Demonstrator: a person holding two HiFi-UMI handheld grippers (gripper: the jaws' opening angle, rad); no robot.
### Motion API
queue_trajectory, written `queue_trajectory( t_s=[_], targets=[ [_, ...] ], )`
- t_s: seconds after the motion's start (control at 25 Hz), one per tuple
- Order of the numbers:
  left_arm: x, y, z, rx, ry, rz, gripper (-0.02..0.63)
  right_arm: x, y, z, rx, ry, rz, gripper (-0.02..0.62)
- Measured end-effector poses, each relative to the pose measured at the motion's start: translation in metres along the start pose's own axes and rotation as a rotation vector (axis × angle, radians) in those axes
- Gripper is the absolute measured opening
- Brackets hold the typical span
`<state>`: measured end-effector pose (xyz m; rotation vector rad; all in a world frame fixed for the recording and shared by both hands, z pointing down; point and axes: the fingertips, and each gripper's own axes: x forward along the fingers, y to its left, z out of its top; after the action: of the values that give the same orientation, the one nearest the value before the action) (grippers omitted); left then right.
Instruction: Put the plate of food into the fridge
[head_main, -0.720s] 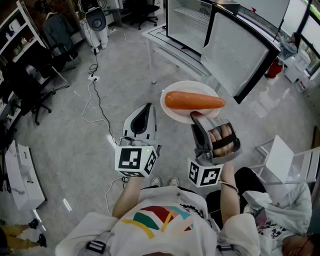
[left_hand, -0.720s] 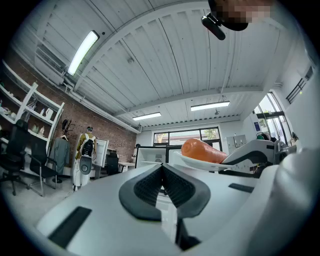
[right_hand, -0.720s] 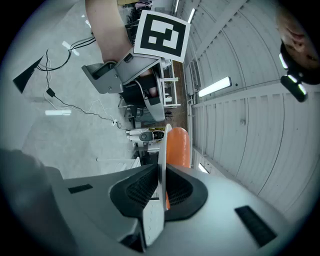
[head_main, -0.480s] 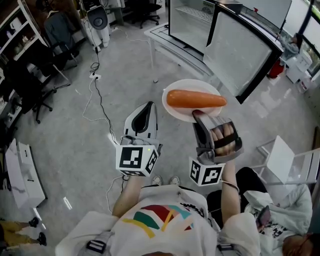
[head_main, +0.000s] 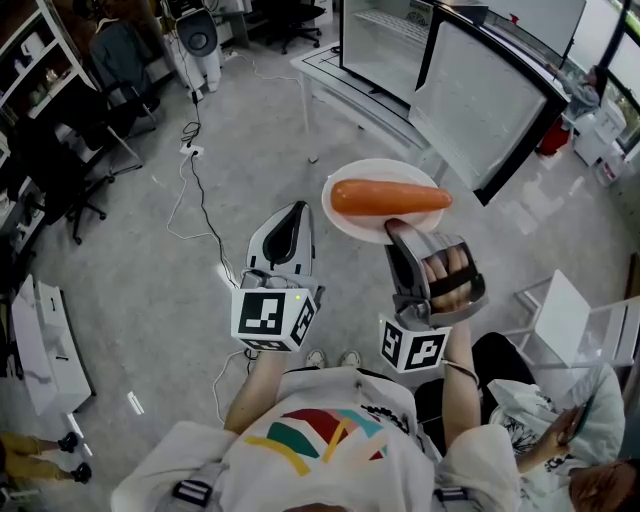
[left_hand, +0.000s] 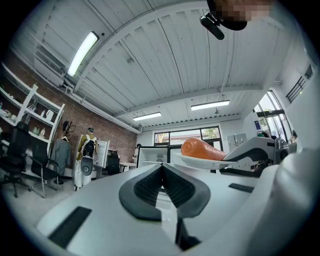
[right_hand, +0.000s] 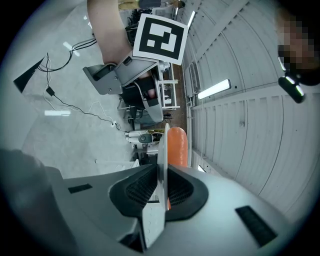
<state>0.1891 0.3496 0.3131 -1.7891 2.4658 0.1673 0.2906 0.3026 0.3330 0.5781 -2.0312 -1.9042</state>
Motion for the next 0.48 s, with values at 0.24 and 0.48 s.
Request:
queue_trajectory(
  t_s=[0.24,0.48],
  targets=[
    [-0.0001,-0.0041,-0.0047,0.012,-0.001,-0.002,0.006,-0.0014,-0.0002,-0.0049,0.002,-0.001,-0.016,0.038],
    [0.0006,-0.0069,-0.0071,0.019,-0.008,-0.001,0.006,-0.0035,-0.0006,-0.0082,-0.008,-0.008,-0.020,0.038]
  ],
)
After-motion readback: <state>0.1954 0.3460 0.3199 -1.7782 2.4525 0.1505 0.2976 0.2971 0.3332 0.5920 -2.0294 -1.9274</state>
